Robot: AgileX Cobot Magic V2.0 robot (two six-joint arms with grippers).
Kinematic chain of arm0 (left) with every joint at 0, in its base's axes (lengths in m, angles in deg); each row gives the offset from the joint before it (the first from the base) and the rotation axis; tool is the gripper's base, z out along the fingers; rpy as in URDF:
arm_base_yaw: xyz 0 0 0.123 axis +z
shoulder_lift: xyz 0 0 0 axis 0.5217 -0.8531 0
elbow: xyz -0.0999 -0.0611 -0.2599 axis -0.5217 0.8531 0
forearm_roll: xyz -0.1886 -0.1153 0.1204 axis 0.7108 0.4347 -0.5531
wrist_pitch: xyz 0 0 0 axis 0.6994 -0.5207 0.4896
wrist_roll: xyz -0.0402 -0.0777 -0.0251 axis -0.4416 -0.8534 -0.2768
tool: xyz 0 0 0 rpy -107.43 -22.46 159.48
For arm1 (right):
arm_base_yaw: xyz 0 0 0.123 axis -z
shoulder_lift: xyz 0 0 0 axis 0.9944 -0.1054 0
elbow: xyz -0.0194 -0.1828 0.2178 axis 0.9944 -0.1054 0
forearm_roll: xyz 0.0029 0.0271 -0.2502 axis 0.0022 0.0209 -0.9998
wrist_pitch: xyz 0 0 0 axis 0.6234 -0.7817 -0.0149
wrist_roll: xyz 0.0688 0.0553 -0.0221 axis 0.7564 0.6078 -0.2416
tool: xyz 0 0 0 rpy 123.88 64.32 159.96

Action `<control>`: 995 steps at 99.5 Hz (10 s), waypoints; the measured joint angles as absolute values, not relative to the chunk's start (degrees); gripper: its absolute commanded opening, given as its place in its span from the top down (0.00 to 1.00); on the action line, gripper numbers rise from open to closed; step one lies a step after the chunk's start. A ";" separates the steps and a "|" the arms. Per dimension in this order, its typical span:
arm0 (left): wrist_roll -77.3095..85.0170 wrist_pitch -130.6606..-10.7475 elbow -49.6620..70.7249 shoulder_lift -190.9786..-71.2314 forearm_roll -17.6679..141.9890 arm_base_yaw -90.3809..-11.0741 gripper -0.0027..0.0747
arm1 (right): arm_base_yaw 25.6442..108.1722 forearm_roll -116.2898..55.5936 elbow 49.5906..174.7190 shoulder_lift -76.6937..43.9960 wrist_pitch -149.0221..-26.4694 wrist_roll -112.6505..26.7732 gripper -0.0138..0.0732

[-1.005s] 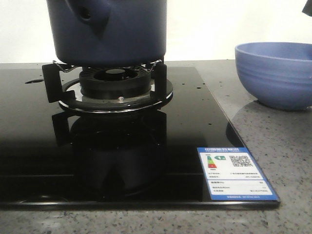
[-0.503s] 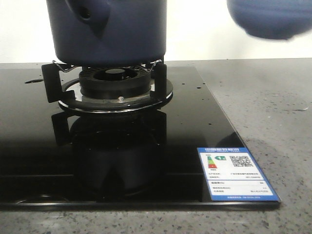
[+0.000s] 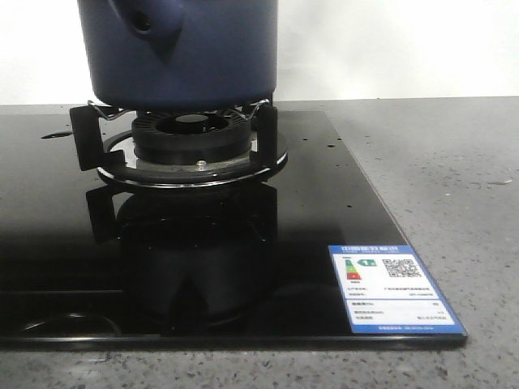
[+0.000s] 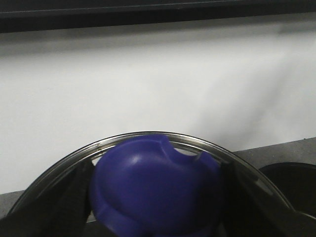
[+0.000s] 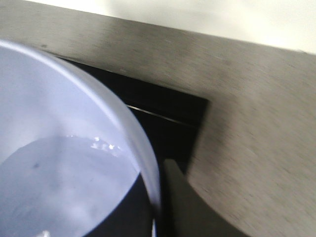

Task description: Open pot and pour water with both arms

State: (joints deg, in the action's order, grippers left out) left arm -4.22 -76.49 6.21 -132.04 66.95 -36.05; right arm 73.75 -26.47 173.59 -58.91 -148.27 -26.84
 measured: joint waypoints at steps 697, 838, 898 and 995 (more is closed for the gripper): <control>0.19 -57.13 6.05 -153.13 74.52 -66.09 0.47 | 86.98 -33.73 132.34 -35.02 -138.65 -34.10 0.40; 0.29 -62.72 6.76 -134.53 72.11 -56.79 0.73 | 87.06 -20.74 130.99 -27.52 -131.78 -41.25 0.81; 0.29 -58.45 46.28 -93.91 77.16 -38.98 0.99 | 87.06 -3.15 74.74 14.55 -89.97 -61.73 0.91; 0.29 -58.32 49.49 -88.55 81.28 -38.98 0.99 | 87.06 -2.08 68.93 20.56 -90.65 -61.87 0.91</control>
State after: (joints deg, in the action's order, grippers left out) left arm 0.29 -58.32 49.49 -88.55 81.28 -38.98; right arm 87.06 -2.08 68.93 20.56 -90.65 -61.87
